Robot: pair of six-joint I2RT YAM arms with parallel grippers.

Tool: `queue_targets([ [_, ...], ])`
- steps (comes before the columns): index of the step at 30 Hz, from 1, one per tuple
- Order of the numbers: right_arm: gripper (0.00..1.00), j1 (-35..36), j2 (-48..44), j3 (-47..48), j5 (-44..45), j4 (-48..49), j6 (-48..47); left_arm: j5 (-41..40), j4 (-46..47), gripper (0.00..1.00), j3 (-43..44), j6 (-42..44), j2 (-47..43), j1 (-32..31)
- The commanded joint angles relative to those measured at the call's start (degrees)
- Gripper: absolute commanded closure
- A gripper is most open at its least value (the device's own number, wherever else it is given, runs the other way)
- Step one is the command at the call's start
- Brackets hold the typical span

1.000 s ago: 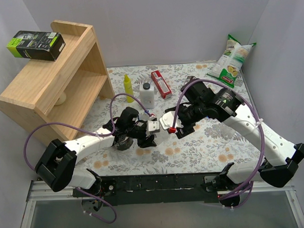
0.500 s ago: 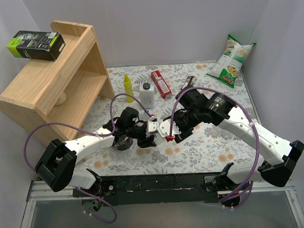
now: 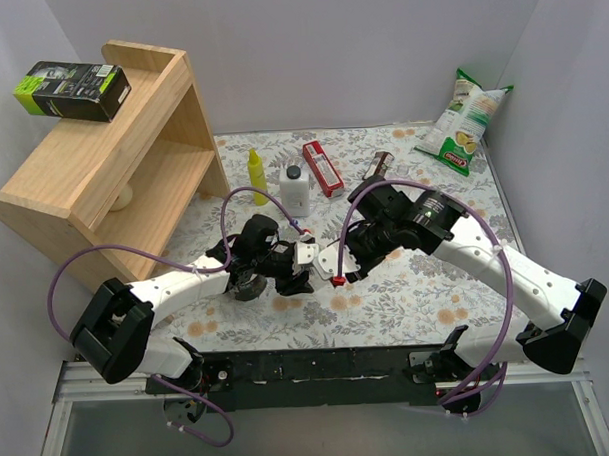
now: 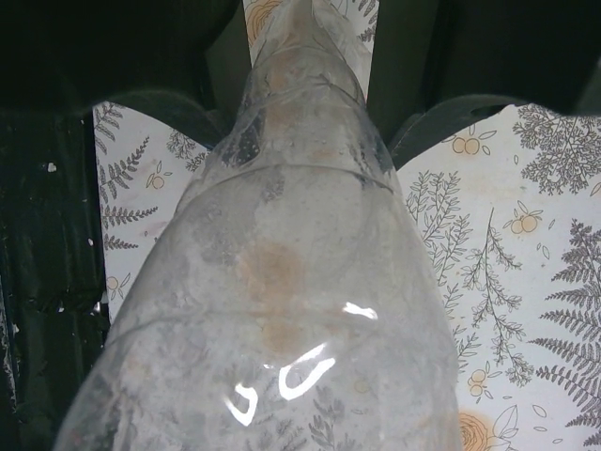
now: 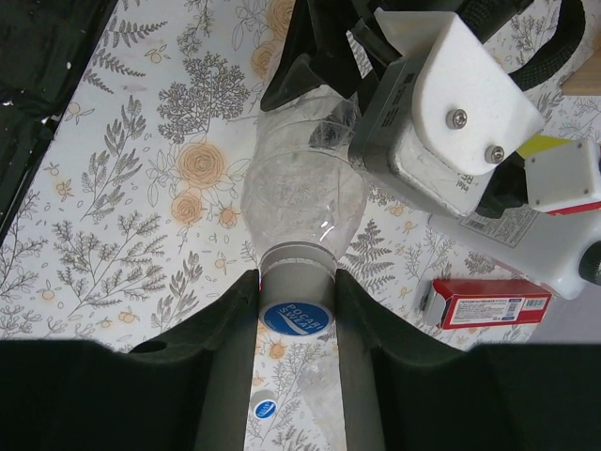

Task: Screw on the bottle caps

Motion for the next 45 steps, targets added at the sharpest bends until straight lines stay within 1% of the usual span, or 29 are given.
queue_targets([
  [1,0.64,0.2,-1.2,-0.9,1.4,0.9,0.8,1.1,2.3,1.0,0.4,0.7,-1.4,0.1],
  [4,0.73,-0.5,2.1,3.2,-0.1,-2.4,7.7,-2.1,6.0,1.0,-0.6,-1.8,-1.8,0.0],
  [5,0.75,-1.1,5.4,5.1,-3.0,-4.2,10.1,-5.3,9.5,1.0,-1.2,-3.1,-2.0,0.0],
  [6,0.77,-2.4,7.3,7.1,-4.9,-5.7,15.3,-6.9,11.3,1.0,-1.5,-6.4,-2.2,0.0],
  [7,0.8,-3.4,9.3,11.8,-7.1,-8.8,18.2,-8.8,12.9,1.0,-1.6,-8.7,-2.4,-0.1],
  [8,0.81,-4.5,12.8,13.6,-12.0,-9.5,21.0,-12.3,15.8,1.0,-1.7,-10.7,-2.4,-0.1],
  [9,0.83,-6.6,14.4,15.4,-14.3,-9.9,23.7,-14.2,17.2,1.0,-1.8,-14.4,-2.4,-0.2],
  [10,0.84,-7.5,15.4,16.8,-15.8,-9.4,31.5,-16.1,18.4,1.0,-1.7,-16.1,-2.3,-0.3],
  [11,0.85,-8.3,16.3,16.4,-18.1,-6.9,34.8,-20.4,20.8,1.0,-1.6,-18.1,-2.3,-0.4],
  [12,0.88,-9.2,16.2,15.8,-18.6,-5.1,38.4,-22.2,21.5,1.0,-1.5,-20.1,-2.0,-0.4],
  [13,0.98,-9.5,16.3,14.7,-18.3,-3.9,44.7,-23.8,21.9,1.0,-1.2,-22.4,-1.9,-0.4],
  [15,0.99,-11.0,17.5,14.5,-18.2,-2.6,52.1,-27.8,23.1,1.0,-0.8,-24.1,-1.4,-0.5],
  [16,0.99,-11.9,18.3,14.5,-19.5,-2.8,58.1,-28.9,23.5,1.0,-0.9,-25.1,-1.2,-0.5],
  [17,0.99,-13.0,20.0,14.5,-23.4,-2.9,60.7,-29.3,23.5,1.0,-0.9,-25.3,-1.2,-0.5],
  [18,0.99,-14.8,20.6,14.6,-24.9,-2.7,62.3,-29.4,23.4,1.0,-1.3,-25.2,-1.1,-0.5],
  [20,0.97,-16.3,21.8,17.7,-27.0,-2.8,61.3,-29.4,23.3,1.0,-2.3,-24.7,-1.2,-0.5],
  [21,0.85,-17.9,22.3,19.6,-28.4,-3.1,59.4,-29.2,23.2,1.0,-3.1,-24.6,-1.4,-0.5],
  [22,0.64,-18.5,23.2,21.8,-30.1,-3.2,57.0,-28.3,22.2,1.0,-3.6,-24.4,-1.7,-0.5],
  [23,0.56,-19.1,23.5,28.0,-31.4,-3.3,53.2,-27.2,21.7,1.0,-4.0,-23.5,-1.9,-0.5],
  [25,0.44,-20.4,22.9,32.9,-32.5,-4.0,48.4,-23.2,20.3,1.0,-5.3,-23.0,-2.9,-0.4],
  [27,0.42,-20.7,21.2,34.2,-33.9,-4.4,40.2,-19.7,18.7,1.0,-5.8,-21.8,-3.6,-0.4],
  [28,0.41,-20.7,17.9,32.5,-34.2,-2.1,38.4,-14.9,17.6,1.0,-6.2,-21.3,-4.1,-0.3],
  [29,0.4,-20.7,16.2,30.3,-34.6,-0.2,37.5,-13.1,17.9,1.0,-6.9,-21.2,-5.7,-0.2],
  [30,0.38,-20.7,14.2,24.1,-34.6,2.2,37.4,-11.3,18.7,1.0,-7.7,-21.4,-6.7,-0.2],
  [32,0.35,-20.7,9.4,18.6,-36.0,7.7,36.5,-8.4,21.9,1.0,-9.8,-22.3,-9.0,-0.2],
  [34,0.32,-20.5,7.0,13.6,-37.1,9.6,35.6,-8.1,22.8,1.0,-9.7,-24.4,-8.8,-0.2],
  [38,0.3,-19.9,6.8,11.1,-39.6,9.2,32.1,-5.3,23.7,1.0,-9.6,-26.3,-8.5,-0.2],
  [41,0.3,-19.5,6.6,8.7,-38.8,11.1,33.0,-3.9,23.6,1.0,-8.8,-25.8,-8.0,-0.2],
  [45,0.32,-19.5,5.8,5.7,-37.1,17.7,35.8,-2.5,24.1,1.0,-7.8,-24.5,-7.2,-0.2],
])
